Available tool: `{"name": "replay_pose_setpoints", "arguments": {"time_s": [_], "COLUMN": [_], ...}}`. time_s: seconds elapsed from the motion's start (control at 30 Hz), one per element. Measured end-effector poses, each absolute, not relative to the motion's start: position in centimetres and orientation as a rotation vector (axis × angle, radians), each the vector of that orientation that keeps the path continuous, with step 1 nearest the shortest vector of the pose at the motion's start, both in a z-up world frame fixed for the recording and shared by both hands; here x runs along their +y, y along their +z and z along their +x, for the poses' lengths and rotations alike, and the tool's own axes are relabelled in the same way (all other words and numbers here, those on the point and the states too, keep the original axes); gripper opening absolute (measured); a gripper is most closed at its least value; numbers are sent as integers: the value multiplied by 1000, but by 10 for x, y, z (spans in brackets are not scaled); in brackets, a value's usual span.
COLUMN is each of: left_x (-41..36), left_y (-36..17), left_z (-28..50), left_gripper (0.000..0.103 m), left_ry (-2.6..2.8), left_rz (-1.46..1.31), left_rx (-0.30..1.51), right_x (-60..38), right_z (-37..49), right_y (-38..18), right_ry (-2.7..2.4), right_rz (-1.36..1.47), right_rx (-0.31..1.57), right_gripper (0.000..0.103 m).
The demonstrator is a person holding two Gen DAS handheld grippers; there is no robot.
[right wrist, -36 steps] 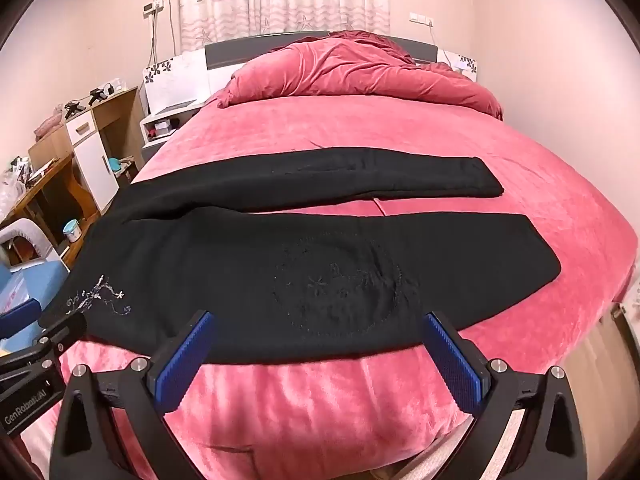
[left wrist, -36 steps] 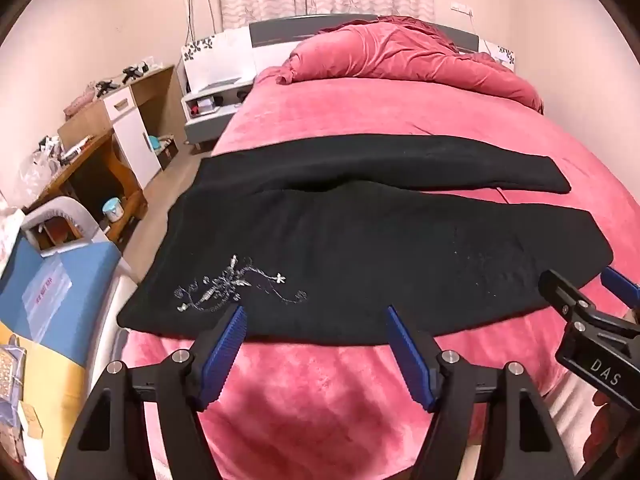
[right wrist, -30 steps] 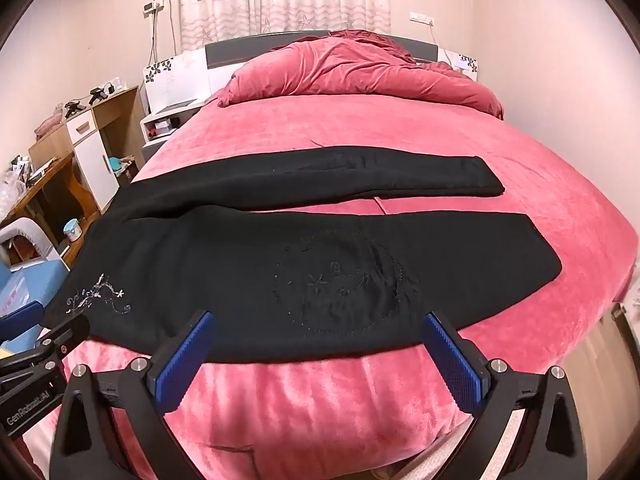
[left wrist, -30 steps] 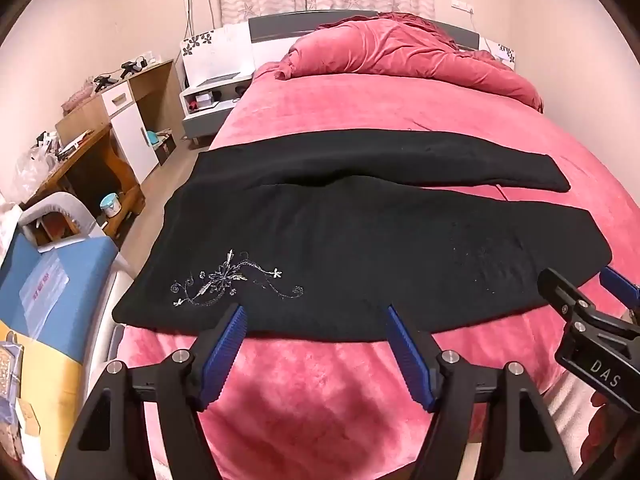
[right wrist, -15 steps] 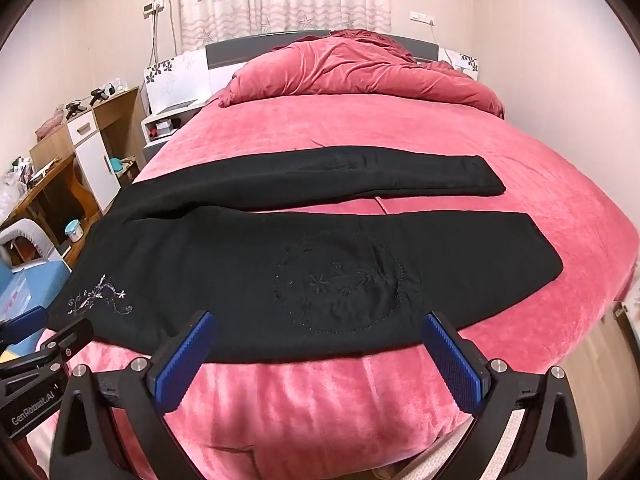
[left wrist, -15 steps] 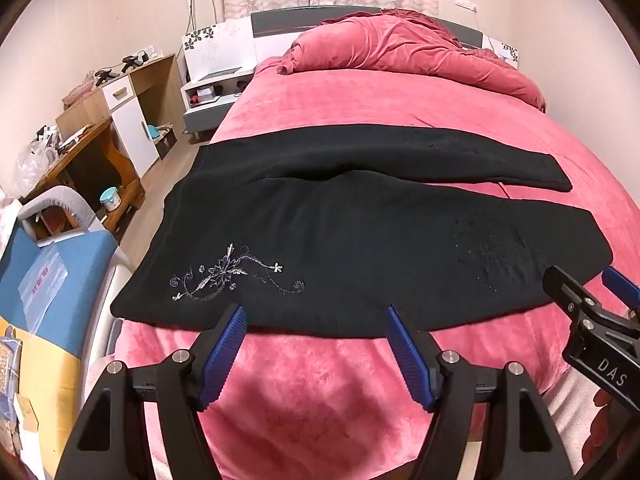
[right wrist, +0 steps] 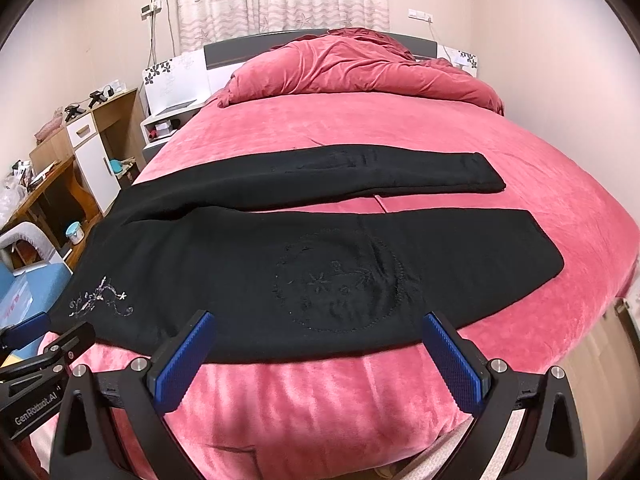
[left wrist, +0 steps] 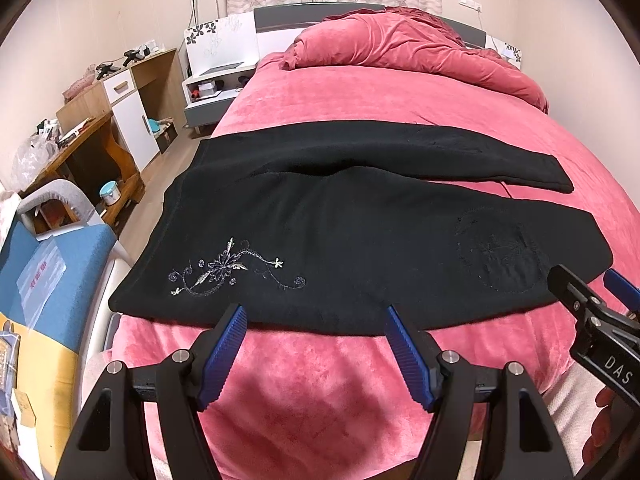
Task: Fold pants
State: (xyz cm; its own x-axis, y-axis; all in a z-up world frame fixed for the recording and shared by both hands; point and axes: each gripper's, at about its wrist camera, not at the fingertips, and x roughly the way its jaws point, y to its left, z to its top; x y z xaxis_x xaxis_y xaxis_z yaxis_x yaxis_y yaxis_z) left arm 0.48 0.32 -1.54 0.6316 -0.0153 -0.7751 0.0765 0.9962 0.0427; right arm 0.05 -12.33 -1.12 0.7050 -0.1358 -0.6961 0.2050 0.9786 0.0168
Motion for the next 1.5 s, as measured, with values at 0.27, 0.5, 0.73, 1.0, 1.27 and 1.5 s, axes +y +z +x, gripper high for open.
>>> {"name": "replay_pose_setpoints", "arguments": {"time_s": [0.27,0.5,0.73,1.0,1.27,1.5], "left_x": [4,4,4,5,9,12], "left_y": [-17,-18,-20,-23,-31,-37], "left_z": [5,6,8,9,13,16], "left_gripper": [73,73,73,73,73,73], "left_ry": [-53,-54,-52,-52,-41,-37], "left_rz": [66,63,59,59,41,38], "left_rx": [897,906,916,925,959,975], "right_x": [-125,-124,-124,-124,-126,-128], "right_z": [0,1,2,2,3,4], "right_y": [-10,-11,-12,-13,-18,-23], "right_ry": [-184,-182,-179,-178,-178,-181], "right_rz": [95,97,95,98,106,103], "right_rx": [764,770,771,779,798,809], "right_gripper": [103,103,103,103,103,103]}}
